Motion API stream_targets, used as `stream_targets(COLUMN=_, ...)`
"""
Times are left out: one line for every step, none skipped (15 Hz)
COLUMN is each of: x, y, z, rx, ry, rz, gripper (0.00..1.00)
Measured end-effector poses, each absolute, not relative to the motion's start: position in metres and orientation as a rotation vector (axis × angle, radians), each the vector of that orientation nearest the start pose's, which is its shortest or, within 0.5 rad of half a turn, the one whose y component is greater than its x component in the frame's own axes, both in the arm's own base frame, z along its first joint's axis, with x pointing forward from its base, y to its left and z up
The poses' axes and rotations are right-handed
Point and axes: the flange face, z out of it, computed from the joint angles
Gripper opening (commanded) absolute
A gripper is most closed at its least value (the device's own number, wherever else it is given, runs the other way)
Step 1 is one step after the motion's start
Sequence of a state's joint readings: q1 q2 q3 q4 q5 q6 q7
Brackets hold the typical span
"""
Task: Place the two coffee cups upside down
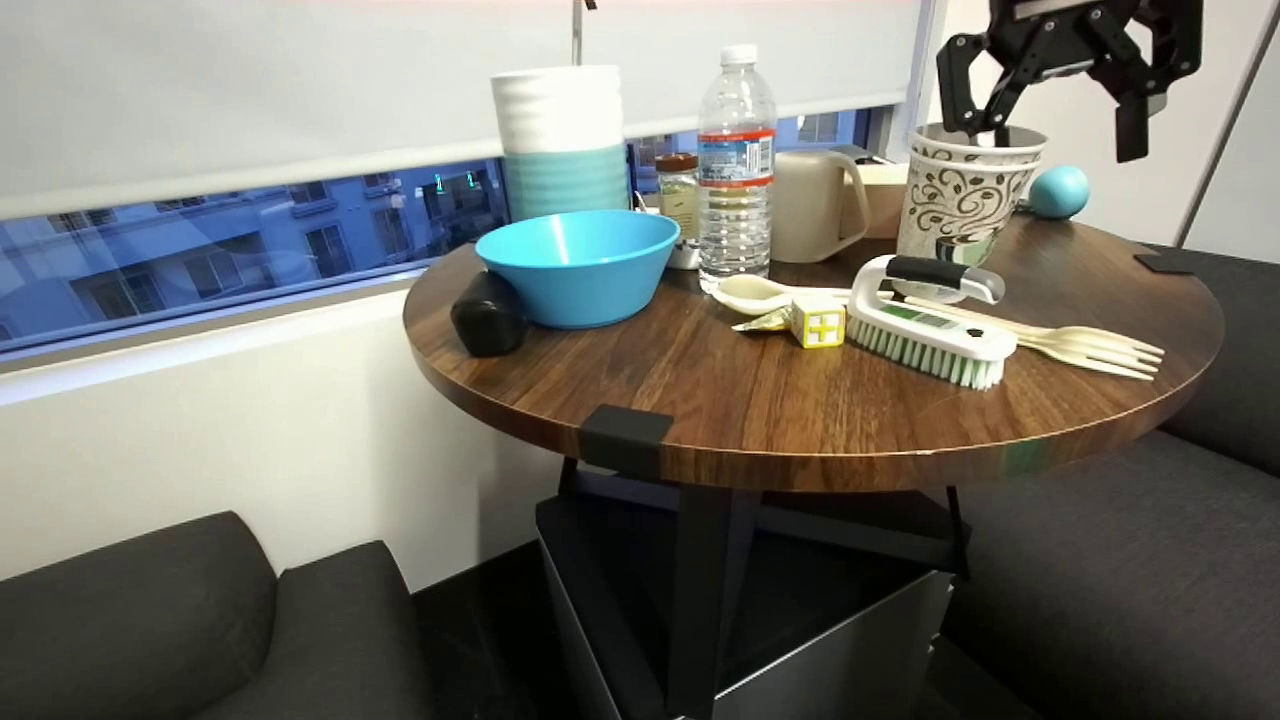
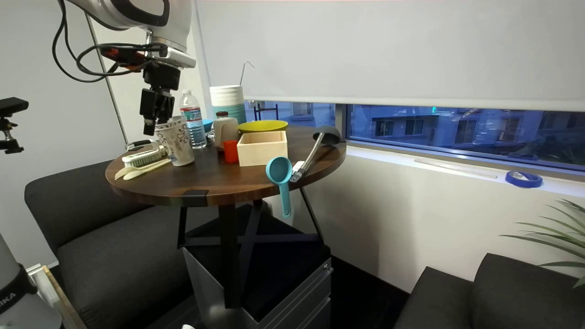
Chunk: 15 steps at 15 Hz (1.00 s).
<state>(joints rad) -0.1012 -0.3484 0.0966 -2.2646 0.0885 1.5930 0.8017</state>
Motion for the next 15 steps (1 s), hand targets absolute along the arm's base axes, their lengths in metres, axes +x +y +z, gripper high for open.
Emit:
stream_targets(x=0.406, y=0.01, z=0.472, rx=-2.904, ry=1.288, rz=0.542, gripper=1.0)
stream_targets(x=0.403, y=0.01, z=0.469, rx=-2.905, ry=1.291, rz=0.577, gripper=1.0)
stream_targets(x=0.399, y=0.009, z=0.465, rx=-2.905, ry=1.297, rz=0.609, gripper=1.0)
stream_targets(x=0.396, y=0.008, z=0.462, rx=-2.902, ry=1.306, rz=0.642, gripper=1.0)
stream_targets(x=0.393, y=0.007, z=0.459, rx=-2.896, ry=1.32, rz=0.676, gripper=1.0)
stream_targets(x=0.39, y=0.006, z=0.457, rx=-2.891, ry=1.336, rz=0.706, gripper=1.0)
stream_targets(x=0.387, y=0.005, z=0.457, rx=-2.886, ry=1.349, rz=0.733, gripper=1.0)
stream_targets(x=0.384, y=0.005, z=0.457, rx=-2.883, ry=1.358, rz=0.761, gripper=1.0)
stream_targets(x=0.382, y=0.005, z=0.456, rx=-2.883, ry=1.359, rz=0.787, gripper=1.0)
stream_targets(x=0.38, y=0.005, z=0.456, rx=-2.883, ry=1.361, rz=0.813, gripper=1.0)
stream_targets(x=0.378, y=0.004, z=0.456, rx=-2.887, ry=1.366, rz=0.831, gripper=1.0)
stream_targets(x=0.377, y=0.003, z=0.456, rx=-2.896, ry=1.374, rz=0.837, gripper=1.0)
stream_targets(x=0.377, y=0.001, z=0.457, rx=-2.909, ry=1.385, rz=0.828, gripper=1.0)
stream_targets(x=0.378, y=-0.001, z=0.458, rx=-2.924, ry=1.394, rz=0.814, gripper=1.0)
stream_targets(x=0.38, y=-0.002, z=0.459, rx=-2.939, ry=1.399, rz=0.793, gripper=1.0)
